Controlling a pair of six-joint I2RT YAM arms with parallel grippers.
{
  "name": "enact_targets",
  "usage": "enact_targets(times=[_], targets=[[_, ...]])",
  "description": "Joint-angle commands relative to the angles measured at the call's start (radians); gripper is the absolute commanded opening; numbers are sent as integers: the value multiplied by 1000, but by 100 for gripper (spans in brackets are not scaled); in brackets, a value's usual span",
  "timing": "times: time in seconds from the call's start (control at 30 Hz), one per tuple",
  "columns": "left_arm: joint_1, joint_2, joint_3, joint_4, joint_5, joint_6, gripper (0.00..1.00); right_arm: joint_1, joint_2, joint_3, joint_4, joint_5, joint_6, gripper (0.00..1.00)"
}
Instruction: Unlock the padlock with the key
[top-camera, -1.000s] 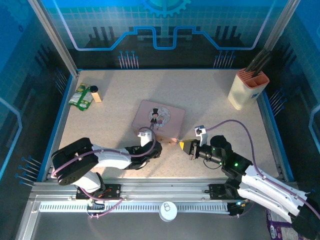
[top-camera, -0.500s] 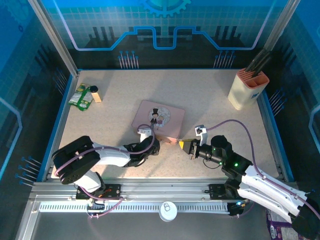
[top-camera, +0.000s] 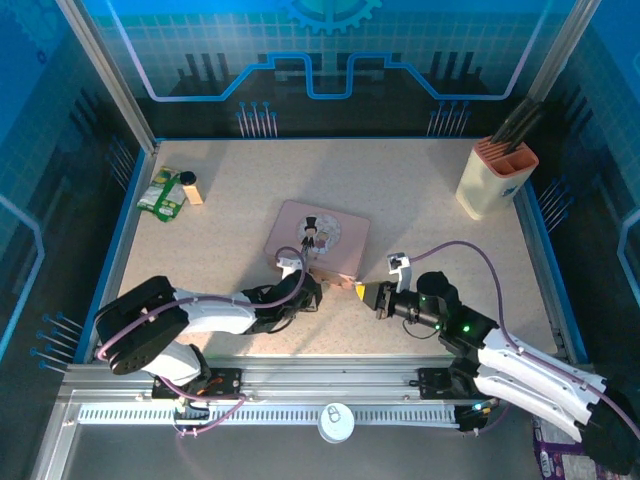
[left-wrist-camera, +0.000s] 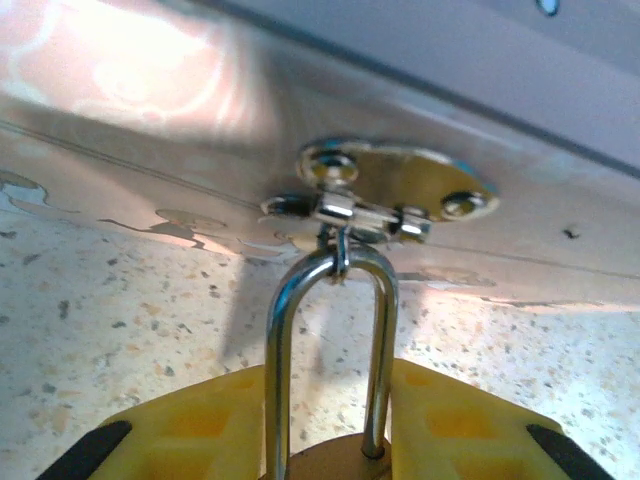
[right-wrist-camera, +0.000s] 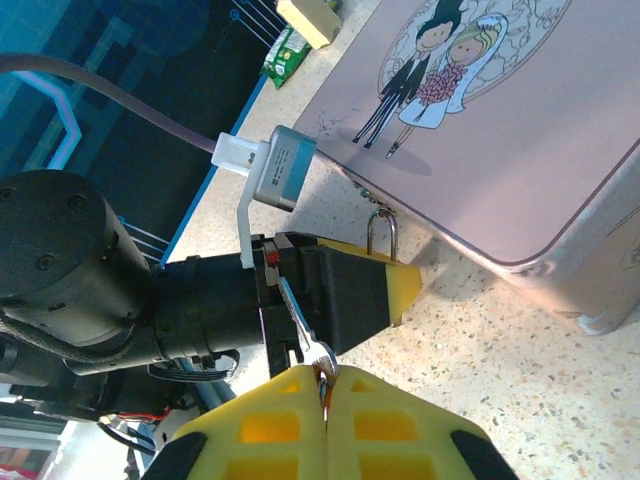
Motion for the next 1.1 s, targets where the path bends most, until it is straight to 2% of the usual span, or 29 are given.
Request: enact_targets(times=[0.0, 0.27, 0.4, 0.57, 0.8, 1.0, 1.07], targets=[[8, -48, 61, 12, 63, -35, 15, 5, 22, -37, 64, -16, 63, 0], [28, -41, 136, -34, 131, -162, 12, 140, 181, -74, 219, 97, 192, 0], [27, -34, 150, -24, 124, -227, 12, 192, 289, -98, 339, 146, 291, 0], [30, -22, 158, 16, 113, -293, 10, 237, 367, -104, 399, 211, 341, 0], [31, 13, 128, 132, 126, -413, 5, 295, 398, -154, 526, 367, 406, 0], [31, 28, 133, 122, 128, -444, 4, 305, 354, -180, 494, 442, 422, 0], [32, 27, 114, 137, 117, -453, 3, 301, 314, -182, 434, 454, 422, 0]])
